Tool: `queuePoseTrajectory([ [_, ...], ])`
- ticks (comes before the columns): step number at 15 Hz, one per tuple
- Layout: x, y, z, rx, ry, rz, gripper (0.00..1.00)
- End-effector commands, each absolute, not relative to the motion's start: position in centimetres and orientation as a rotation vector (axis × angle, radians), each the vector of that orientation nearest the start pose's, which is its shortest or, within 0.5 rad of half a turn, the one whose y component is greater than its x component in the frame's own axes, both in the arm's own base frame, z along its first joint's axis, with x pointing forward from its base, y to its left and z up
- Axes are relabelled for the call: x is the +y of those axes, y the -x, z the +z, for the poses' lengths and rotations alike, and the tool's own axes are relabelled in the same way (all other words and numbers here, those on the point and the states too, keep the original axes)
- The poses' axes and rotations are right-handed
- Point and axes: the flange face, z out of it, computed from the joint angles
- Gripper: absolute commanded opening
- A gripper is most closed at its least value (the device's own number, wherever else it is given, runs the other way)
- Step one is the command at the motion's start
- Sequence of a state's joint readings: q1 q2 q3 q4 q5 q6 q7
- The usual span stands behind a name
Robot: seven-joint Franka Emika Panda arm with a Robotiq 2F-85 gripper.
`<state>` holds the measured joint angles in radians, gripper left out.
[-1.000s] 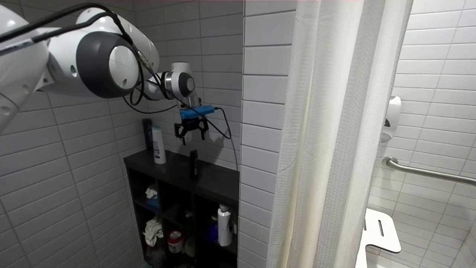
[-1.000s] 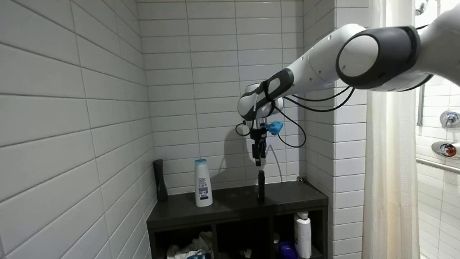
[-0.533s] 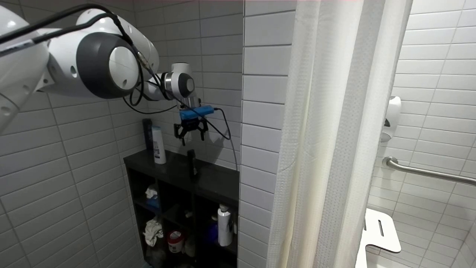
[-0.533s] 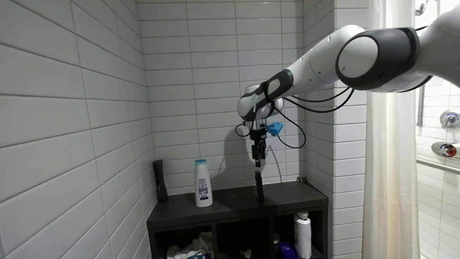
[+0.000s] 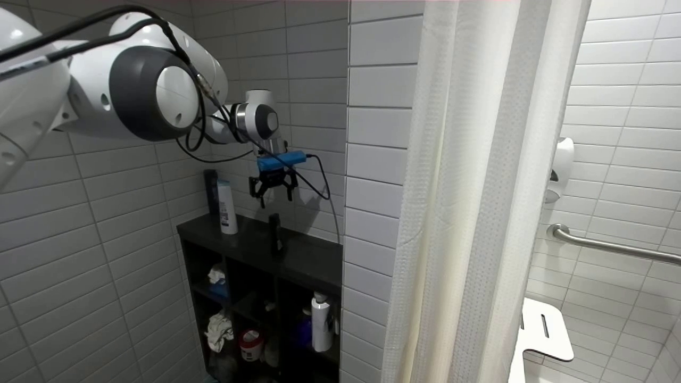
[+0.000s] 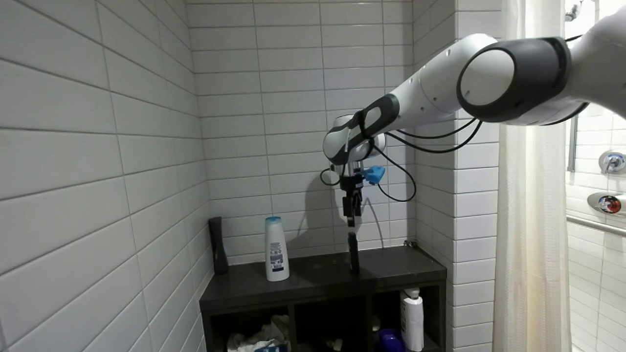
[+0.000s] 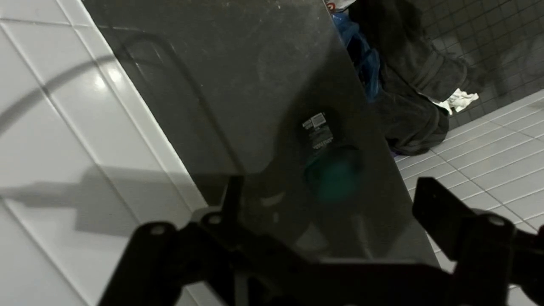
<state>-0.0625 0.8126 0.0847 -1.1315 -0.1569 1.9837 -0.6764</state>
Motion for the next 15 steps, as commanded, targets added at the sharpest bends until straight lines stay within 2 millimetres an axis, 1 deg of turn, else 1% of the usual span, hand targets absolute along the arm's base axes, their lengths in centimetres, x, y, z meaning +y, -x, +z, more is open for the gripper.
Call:
queuePoseTrajectory([
  [1, -1.2, -76.6, 32.6, -1.156, 3.021, -0.019, 1.00],
  [6, -1.9, -76.7, 33.5, -1.149, 3.031, -0.055, 1.00],
  [9, -1.8, -76.9, 33.0, -1.154, 3.014, -0.052, 1.00],
  [15, -0.9, -77.0, 31.5, -1.182, 2.966, -0.021, 1.00],
])
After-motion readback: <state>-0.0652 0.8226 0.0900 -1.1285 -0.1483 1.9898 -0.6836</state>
